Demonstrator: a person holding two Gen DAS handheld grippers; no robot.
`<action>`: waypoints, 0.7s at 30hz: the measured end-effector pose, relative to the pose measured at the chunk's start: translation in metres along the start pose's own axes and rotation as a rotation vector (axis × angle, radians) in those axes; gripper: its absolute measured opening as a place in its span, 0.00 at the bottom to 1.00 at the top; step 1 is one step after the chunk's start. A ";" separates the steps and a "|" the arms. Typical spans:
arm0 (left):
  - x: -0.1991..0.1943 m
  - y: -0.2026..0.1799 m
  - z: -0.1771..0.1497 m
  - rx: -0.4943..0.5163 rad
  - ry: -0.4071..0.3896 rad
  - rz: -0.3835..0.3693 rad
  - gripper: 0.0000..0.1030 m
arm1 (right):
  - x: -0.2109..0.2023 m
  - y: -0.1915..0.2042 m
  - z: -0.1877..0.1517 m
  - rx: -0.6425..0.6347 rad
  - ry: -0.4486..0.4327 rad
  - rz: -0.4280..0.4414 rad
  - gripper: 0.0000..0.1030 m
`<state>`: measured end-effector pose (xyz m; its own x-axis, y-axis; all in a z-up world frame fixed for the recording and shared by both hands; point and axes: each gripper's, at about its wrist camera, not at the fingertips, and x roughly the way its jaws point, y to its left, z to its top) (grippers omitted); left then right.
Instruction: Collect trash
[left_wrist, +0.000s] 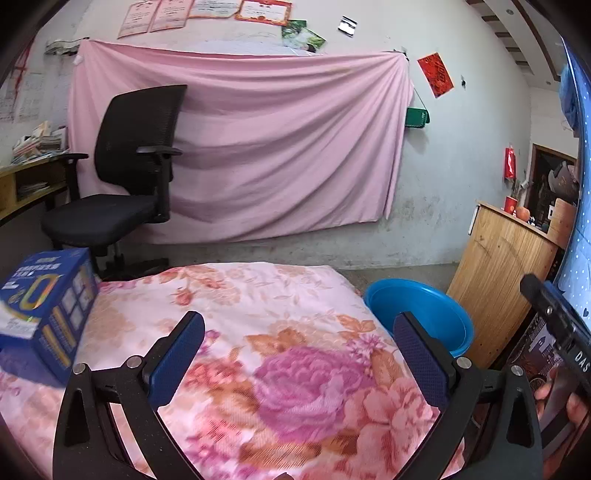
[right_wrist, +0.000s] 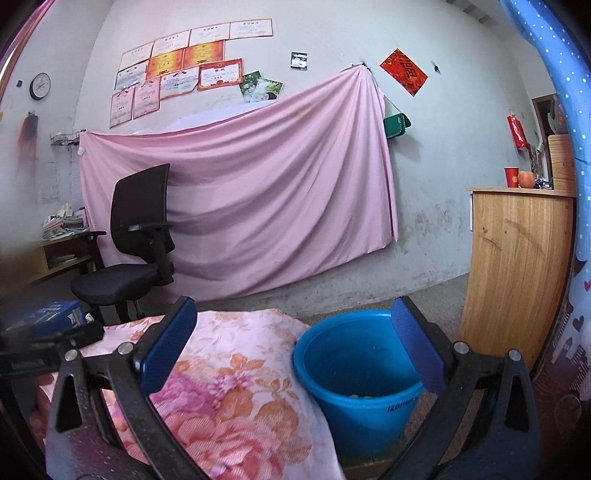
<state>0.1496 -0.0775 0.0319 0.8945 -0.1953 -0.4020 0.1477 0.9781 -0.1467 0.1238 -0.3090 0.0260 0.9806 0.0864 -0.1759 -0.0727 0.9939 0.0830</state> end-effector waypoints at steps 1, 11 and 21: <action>-0.007 0.003 -0.002 -0.002 -0.005 0.006 0.97 | -0.004 0.003 -0.001 -0.003 0.006 -0.001 1.00; -0.071 0.020 -0.021 -0.005 -0.048 0.013 0.98 | -0.060 0.037 -0.007 -0.025 0.009 -0.028 1.00; -0.113 0.022 -0.055 0.046 -0.074 0.081 0.98 | -0.108 0.055 -0.035 -0.036 0.044 -0.089 1.00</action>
<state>0.0281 -0.0381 0.0242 0.9327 -0.1110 -0.3432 0.0910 0.9931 -0.0740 0.0080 -0.2616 0.0154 0.9747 -0.0005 -0.2236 0.0074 0.9995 0.0301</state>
